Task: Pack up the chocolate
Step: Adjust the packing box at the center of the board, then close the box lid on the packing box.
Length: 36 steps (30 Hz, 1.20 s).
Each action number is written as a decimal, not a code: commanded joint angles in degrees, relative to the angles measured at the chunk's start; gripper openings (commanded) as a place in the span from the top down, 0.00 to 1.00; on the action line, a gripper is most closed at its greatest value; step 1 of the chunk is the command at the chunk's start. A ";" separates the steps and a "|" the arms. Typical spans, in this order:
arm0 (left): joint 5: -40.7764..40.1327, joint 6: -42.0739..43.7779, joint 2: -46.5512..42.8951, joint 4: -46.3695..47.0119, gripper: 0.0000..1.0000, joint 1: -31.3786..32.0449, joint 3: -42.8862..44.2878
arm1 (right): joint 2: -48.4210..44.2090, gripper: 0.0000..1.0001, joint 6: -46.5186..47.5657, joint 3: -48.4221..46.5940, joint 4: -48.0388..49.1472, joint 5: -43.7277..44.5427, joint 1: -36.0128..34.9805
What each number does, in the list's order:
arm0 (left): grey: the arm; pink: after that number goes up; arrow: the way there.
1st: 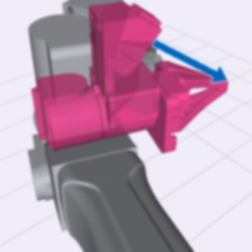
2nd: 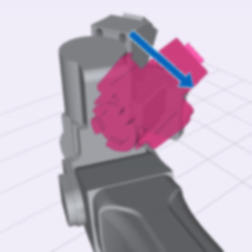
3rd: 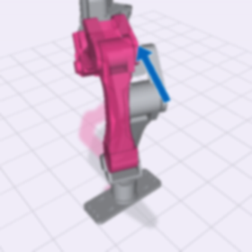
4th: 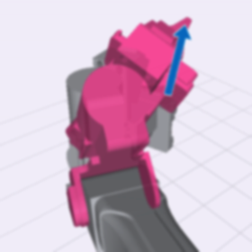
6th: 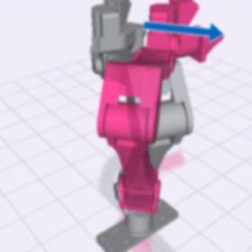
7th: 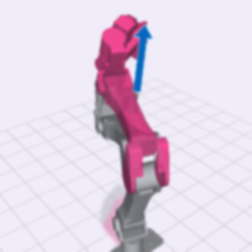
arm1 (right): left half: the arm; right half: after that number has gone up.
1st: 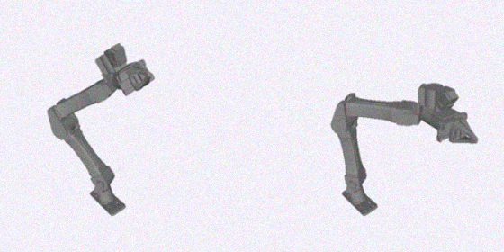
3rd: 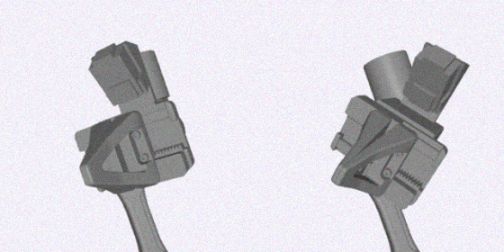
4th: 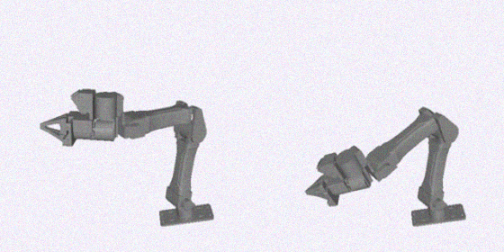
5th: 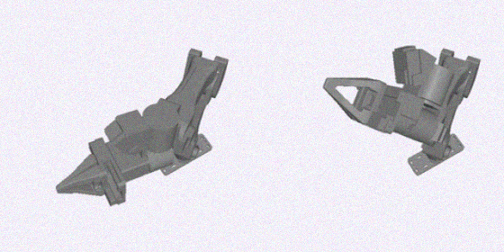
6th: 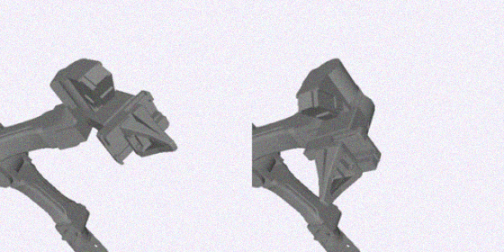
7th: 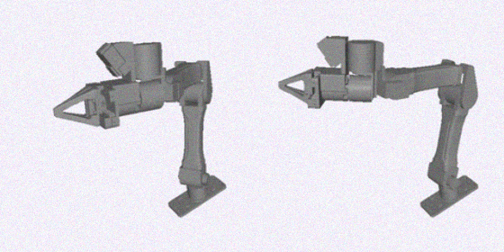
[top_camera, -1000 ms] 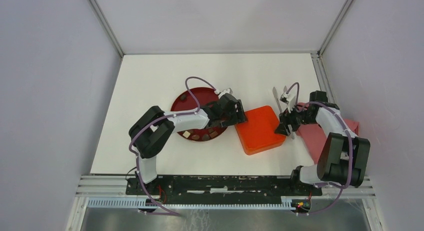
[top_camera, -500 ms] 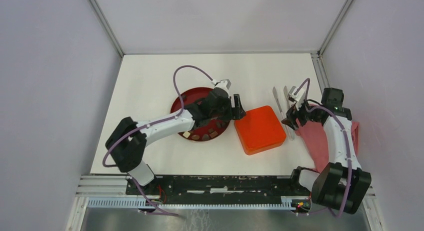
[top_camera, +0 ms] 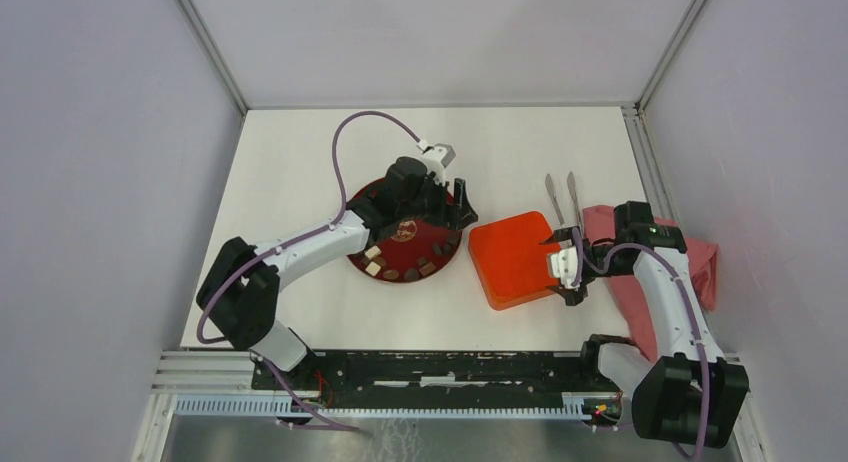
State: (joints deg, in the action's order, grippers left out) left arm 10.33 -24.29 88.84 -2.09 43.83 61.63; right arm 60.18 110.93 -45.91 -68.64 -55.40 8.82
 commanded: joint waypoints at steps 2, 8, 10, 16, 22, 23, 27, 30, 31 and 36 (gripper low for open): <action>11.11 7.01 4.38 4.90 0.23 -2.64 4.26 | -0.81 0.05 6.47 -0.14 -2.90 -0.94 -4.26; 10.56 9.01 6.90 -0.39 0.31 -2.82 6.08 | 0.06 0.13 -1.28 -0.76 -0.51 3.52 -4.42; 7.76 5.90 2.35 6.03 0.33 -2.72 -0.15 | 0.28 0.15 -4.17 -1.09 0.00 3.45 -4.42; 0.75 4.03 -12.53 13.38 0.30 -2.89 -9.70 | 0.78 0.24 -35.26 -3.75 16.17 8.25 -4.42; 6.20 -3.88 -8.51 2.73 0.42 -4.33 -4.01 | 1.95 0.36 -65.59 -6.28 36.24 20.54 -3.80; 5.36 -5.69 -9.15 4.21 0.45 -3.66 -5.53 | 2.12 0.39 -69.00 -6.10 38.58 22.57 -3.20; -6.05 -11.21 -10.34 -0.81 0.63 1.05 -7.84 | 4.85 0.54 -78.46 -4.17 43.49 26.61 0.92; -13.12 -14.17 -8.80 -5.07 0.66 5.21 -7.05 | 9.48 0.65 -79.17 -3.96 41.50 23.43 3.91; -14.98 -14.79 -7.92 -6.66 0.68 6.56 -5.86 | 10.74 0.70 -79.05 -3.81 41.08 22.23 4.52; -18.57 -17.40 -2.86 -10.03 0.69 9.21 -3.29 | 14.70 0.85 -78.49 -1.40 41.48 21.93 4.80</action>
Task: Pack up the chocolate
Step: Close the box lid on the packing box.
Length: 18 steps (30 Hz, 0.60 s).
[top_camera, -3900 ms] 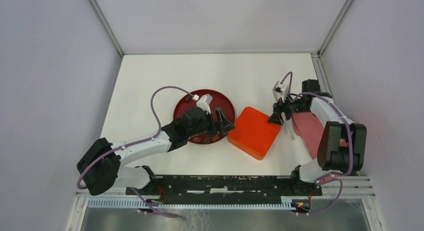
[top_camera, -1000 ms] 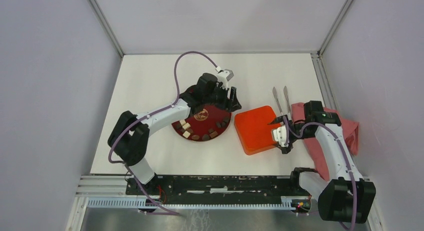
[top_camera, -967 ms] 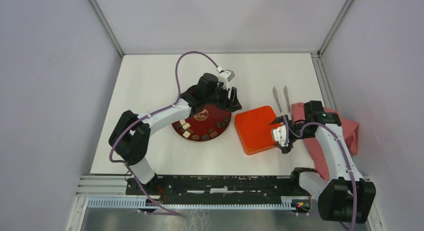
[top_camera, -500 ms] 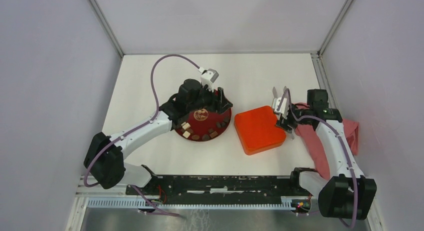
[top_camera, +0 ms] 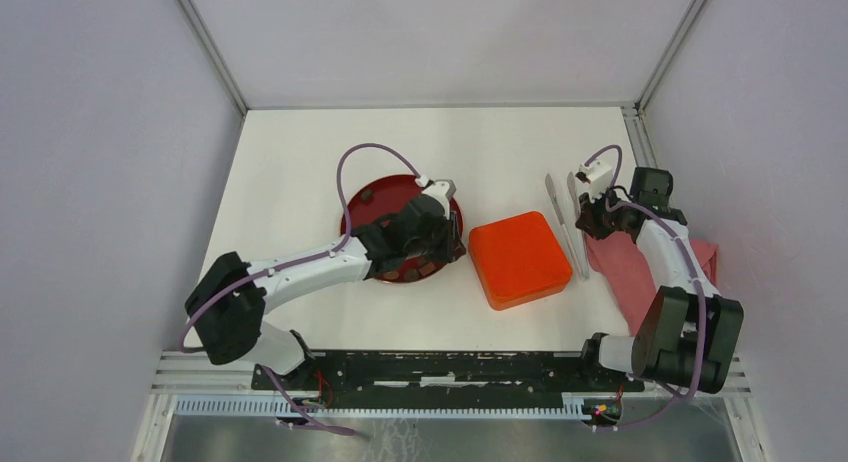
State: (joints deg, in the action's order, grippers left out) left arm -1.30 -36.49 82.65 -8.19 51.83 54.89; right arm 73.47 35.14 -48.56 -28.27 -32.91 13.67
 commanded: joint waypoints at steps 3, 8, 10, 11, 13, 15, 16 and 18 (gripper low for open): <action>-7.02 -6.31 6.75 -3.85 0.69 2.35 4.21 | 2.25 0.86 -2.03 2.07 0.90 -0.89 -0.04; -6.81 -6.73 12.15 -4.50 0.72 3.77 7.14 | 4.14 0.88 -1.06 2.91 0.15 -1.25 -0.12; -6.87 -6.82 14.26 -5.35 0.72 4.24 8.72 | 4.91 0.88 -1.08 3.24 0.10 -1.54 -0.39; -6.94 -6.84 15.22 -5.83 0.72 4.50 9.48 | 5.29 0.89 -0.89 3.33 0.06 -1.51 -0.67; -7.15 -6.84 17.01 -6.93 0.74 4.96 11.16 | 5.99 0.89 -0.80 3.54 0.06 -1.09 -1.61; -7.50 -7.01 18.31 -7.63 0.75 5.44 12.30 | 6.54 0.89 -0.78 3.54 0.06 -0.46 -2.74; -7.61 -7.09 18.78 -7.90 0.75 5.70 12.68 | 6.72 0.89 -0.79 3.56 0.06 -0.21 -3.18; -7.96 -7.19 19.36 -8.41 0.76 5.99 13.55 | 6.97 0.89 -0.91 3.64 0.21 0.09 -3.84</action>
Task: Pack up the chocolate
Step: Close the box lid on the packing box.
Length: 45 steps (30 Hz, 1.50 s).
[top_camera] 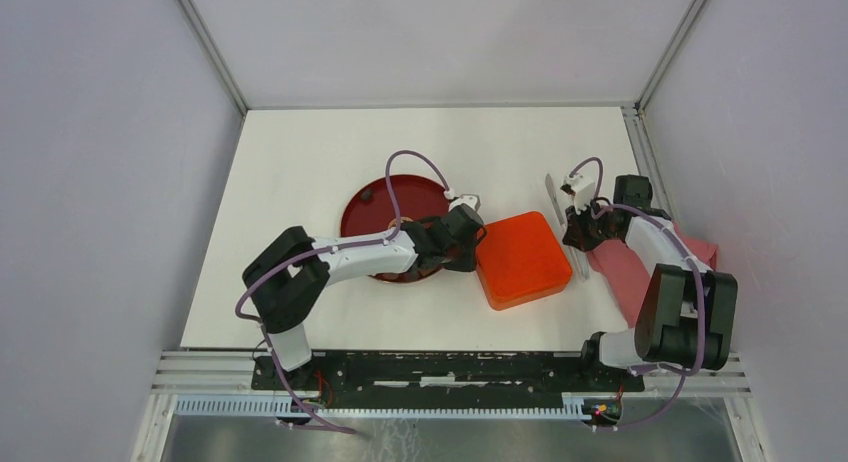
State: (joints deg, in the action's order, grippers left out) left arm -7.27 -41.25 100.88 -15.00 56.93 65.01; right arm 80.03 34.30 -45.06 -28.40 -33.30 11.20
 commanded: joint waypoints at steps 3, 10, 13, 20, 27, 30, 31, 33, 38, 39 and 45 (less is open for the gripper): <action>-2.52 -2.30 1.79 -2.23 0.77 1.16 4.35 | 0.71 0.89 0.10 0.28 -0.07 0.08 -2.09; -2.77 -1.14 3.74 -3.48 0.77 1.20 7.99 | 2.49 0.90 3.50 -0.87 -4.75 -6.64 -3.63; -2.20 -0.70 4.29 -3.86 0.77 1.25 8.44 | 3.38 0.91 4.45 -1.69 -6.64 -7.92 -4.00; -1.96 -0.18 1.90 -3.88 0.77 1.25 5.39 | 0.35 0.83 3.32 -2.31 -4.09 1.94 -0.84; -3.95 4.02 -8.55 -6.11 0.68 1.23 1.65 | -8.79 0.64 7.52 -2.74 -3.60 1.83 2.53; -6.54 7.51 -14.92 -6.13 0.56 1.14 -1.25 | -12.86 0.60 14.66 -3.80 -7.33 -6.20 2.55; -7.72 8.98 -16.52 -5.82 0.51 1.03 -1.75 | -13.89 0.56 18.30 -4.25 -9.41 -9.14 2.51; -8.49 12.57 -18.71 -3.59 0.42 0.24 -2.08 | -16.08 0.42 27.03 -4.83 -14.17 -16.26 2.51; 10.09 16.48 -17.20 12.77 0.18 -8.20 -3.90 | -21.30 0.02 68.42 -1.29 -34.89 -29.04 1.82; 14.93 16.20 -15.85 16.79 0.17 -10.22 -4.16 | -21.68 0.02 78.12 0.10 -38.95 -29.56 1.37; 23.49 20.78 -2.40 18.00 0.24 -12.66 5.93 | -22.93 0.02 91.79 5.95 -43.00 -27.69 -2.66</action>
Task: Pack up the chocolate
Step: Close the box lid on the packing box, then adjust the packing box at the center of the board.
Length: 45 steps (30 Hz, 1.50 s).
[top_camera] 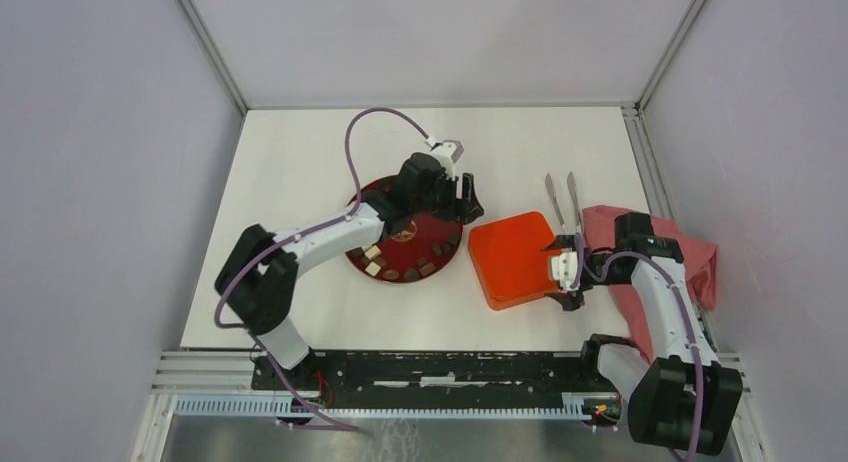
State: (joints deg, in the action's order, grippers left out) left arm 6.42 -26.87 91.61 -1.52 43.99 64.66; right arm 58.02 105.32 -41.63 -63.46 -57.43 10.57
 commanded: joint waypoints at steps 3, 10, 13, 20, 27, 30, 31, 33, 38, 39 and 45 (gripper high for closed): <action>11.84 7.36 12.32 3.88 0.31 0.30 9.21 | -1.79 0.03 16.24 3.04 -4.13 -1.56 -4.81; 9.22 5.59 15.11 4.35 0.37 -0.62 8.27 | -4.56 0.07 3.98 2.77 3.41 1.89 -7.40; 10.41 3.02 13.95 6.82 0.35 -2.85 6.23 | -5.37 0.15 1.83 0.34 -0.09 3.52 -7.41; 11.97 -0.33 16.19 6.21 0.43 -5.03 7.13 | -7.44 0.46 8.17 5.59 -7.72 7.11 -7.40; 12.79 0.04 20.02 3.04 0.61 -4.96 10.26 | -7.47 0.81 3.74 12.58 2.02 12.36 -8.40; 13.13 0.28 21.04 1.93 0.61 -4.67 11.19 | -7.30 0.81 2.37 15.21 5.96 13.65 -9.61; 13.23 0.32 21.43 1.88 0.61 -4.67 11.59 | -7.46 0.82 1.48 15.98 7.93 14.26 -9.88; 13.69 0.26 22.31 -0.12 0.61 -4.29 12.23 | -8.29 0.81 -1.95 17.58 12.59 15.41 -10.28; 13.57 -0.17 23.60 -1.75 0.62 -3.32 12.88 | -9.32 0.81 -10.07 19.61 23.34 18.24 -10.24; 13.41 -0.19 23.50 -2.06 0.62 -3.15 12.88 | -9.34 0.82 -11.45 19.45 24.74 18.52 -10.23; 12.49 -0.68 21.61 -2.93 0.63 -2.05 10.96 | -8.44 0.82 -21.08 17.58 34.46 19.46 -10.25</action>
State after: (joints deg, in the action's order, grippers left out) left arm 17.98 -25.93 114.72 -3.18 40.49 75.37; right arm 49.28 92.42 -22.02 -40.73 -38.76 0.47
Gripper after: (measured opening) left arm 0.375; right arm 0.185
